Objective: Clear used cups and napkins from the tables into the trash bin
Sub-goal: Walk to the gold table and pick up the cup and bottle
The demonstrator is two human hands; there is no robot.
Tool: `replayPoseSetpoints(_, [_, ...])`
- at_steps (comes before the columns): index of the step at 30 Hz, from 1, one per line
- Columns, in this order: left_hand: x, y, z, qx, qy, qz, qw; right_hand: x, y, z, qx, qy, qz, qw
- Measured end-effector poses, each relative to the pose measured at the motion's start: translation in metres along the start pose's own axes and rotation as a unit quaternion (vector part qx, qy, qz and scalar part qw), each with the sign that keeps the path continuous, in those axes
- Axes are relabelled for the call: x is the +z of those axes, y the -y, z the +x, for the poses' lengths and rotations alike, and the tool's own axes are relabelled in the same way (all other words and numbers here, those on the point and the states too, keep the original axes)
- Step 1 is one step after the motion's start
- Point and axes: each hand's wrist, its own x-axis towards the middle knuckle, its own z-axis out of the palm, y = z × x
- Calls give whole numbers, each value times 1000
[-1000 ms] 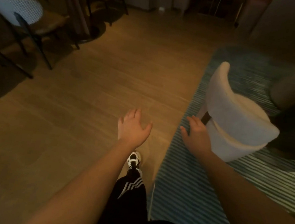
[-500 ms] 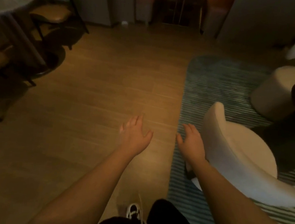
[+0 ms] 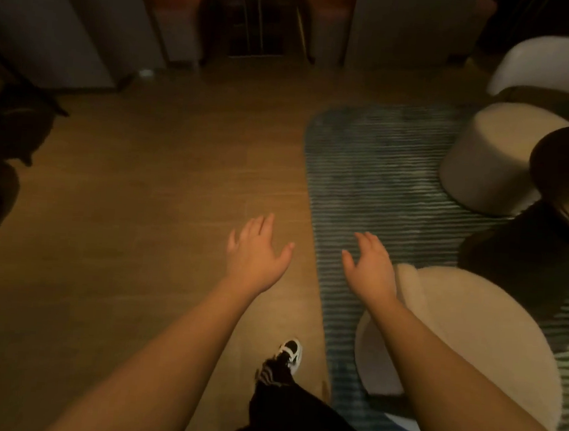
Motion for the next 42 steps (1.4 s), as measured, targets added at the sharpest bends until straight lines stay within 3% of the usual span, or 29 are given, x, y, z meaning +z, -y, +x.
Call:
replayPoseSetpoints(8, [-11, -72, 205, 151, 47, 9, 987, -58, -22, 143, 95, -58, 34, 993])
replayPoseSetpoints(13, [10, -147, 286, 237, 122, 4, 964, -98, -73, 186, 181, -95, 48, 978])
replayPoseSetpoints(18, [46, -225, 358, 312, 150, -9, 938, -120, -125, 227, 275, -135, 57, 950])
replayPoseSetpoints(26, [103, -361, 520, 417, 204, 0, 886, -163, -184, 349, 402, -215, 61, 888])
replayPoseSetpoints(31, [115, -448, 600, 484, 213, 3, 849, -204, -203, 426, 485, -268, 104, 826])
replayPoseSetpoints(42, [167, -583, 651, 574, 274, -7, 772, -242, -251, 460, 593, -340, 100, 723])
